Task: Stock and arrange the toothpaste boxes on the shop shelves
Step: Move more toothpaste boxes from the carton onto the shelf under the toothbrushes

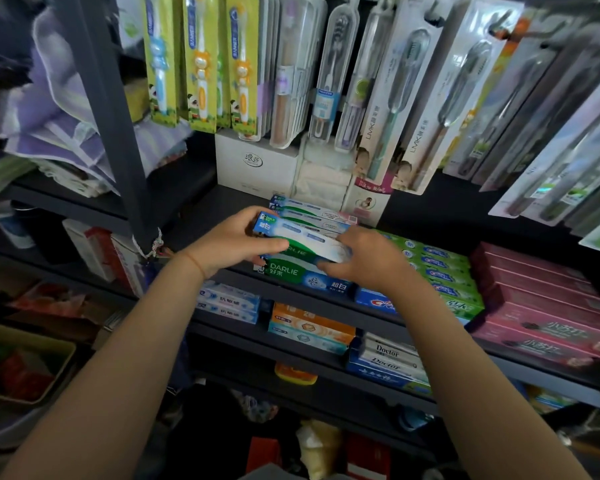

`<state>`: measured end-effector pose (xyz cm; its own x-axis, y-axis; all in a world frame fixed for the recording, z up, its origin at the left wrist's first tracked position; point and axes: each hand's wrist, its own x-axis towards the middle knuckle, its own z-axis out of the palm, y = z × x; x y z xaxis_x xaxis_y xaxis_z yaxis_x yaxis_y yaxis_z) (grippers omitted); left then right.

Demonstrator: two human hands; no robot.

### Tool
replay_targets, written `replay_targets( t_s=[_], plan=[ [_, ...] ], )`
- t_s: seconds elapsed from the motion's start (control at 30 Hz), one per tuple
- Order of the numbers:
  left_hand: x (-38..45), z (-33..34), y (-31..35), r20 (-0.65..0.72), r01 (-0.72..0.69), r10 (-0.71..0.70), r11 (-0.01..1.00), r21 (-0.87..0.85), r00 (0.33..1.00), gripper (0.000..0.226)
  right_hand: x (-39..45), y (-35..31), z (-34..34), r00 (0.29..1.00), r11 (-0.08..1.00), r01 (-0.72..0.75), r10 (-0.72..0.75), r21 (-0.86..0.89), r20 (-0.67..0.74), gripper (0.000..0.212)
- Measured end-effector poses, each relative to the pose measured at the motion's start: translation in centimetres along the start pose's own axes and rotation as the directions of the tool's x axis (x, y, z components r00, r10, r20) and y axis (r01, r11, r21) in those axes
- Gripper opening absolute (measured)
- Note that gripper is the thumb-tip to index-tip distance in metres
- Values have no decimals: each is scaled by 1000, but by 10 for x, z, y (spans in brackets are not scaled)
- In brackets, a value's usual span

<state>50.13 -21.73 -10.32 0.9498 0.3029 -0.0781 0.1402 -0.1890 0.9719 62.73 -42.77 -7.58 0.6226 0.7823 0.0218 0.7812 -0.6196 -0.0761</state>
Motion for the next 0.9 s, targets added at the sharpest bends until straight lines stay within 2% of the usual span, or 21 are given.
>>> replay_targets(
  t_s=[0.1, 0.17, 0.37, 0.47, 0.57, 0.7, 0.8, 0.9],
  plan=[
    [8, 11, -16, -180, -6, -8, 997, -79, 984, 48, 10, 2, 11, 999, 1000, -5, 3, -26, -47, 44],
    [13, 15, -29, -257, 0, -18, 997, -72, 966, 47, 14, 4, 20, 993, 999, 13, -19, -48, -119, 50],
    [20, 26, -57, -379, 20, 46, 985, 170, 924, 50, 13, 2, 47, 967, 991, -23, -12, -133, -256, 51],
    [23, 31, -62, -386, 39, 35, 982, 183, 922, 48, 11, -1, 58, 954, 981, -77, 21, -179, -298, 47],
    [25, 32, -61, -369, 74, -15, 986, 147, 929, 64, 13, -3, 65, 952, 972, -94, 24, -217, -306, 57],
    [29, 37, -55, -283, 83, -79, 997, 2, 956, 81, 23, -5, 68, 984, 973, -89, 53, -214, -169, 79],
    [34, 42, -57, -262, 93, -108, 993, -67, 959, 73, 30, -10, 70, 994, 979, -75, 57, -190, -98, 85],
    [40, 47, -61, -253, 95, -124, 988, -123, 959, 68, 32, -14, 73, 997, 975, -73, 64, -210, -47, 101]
  ],
)
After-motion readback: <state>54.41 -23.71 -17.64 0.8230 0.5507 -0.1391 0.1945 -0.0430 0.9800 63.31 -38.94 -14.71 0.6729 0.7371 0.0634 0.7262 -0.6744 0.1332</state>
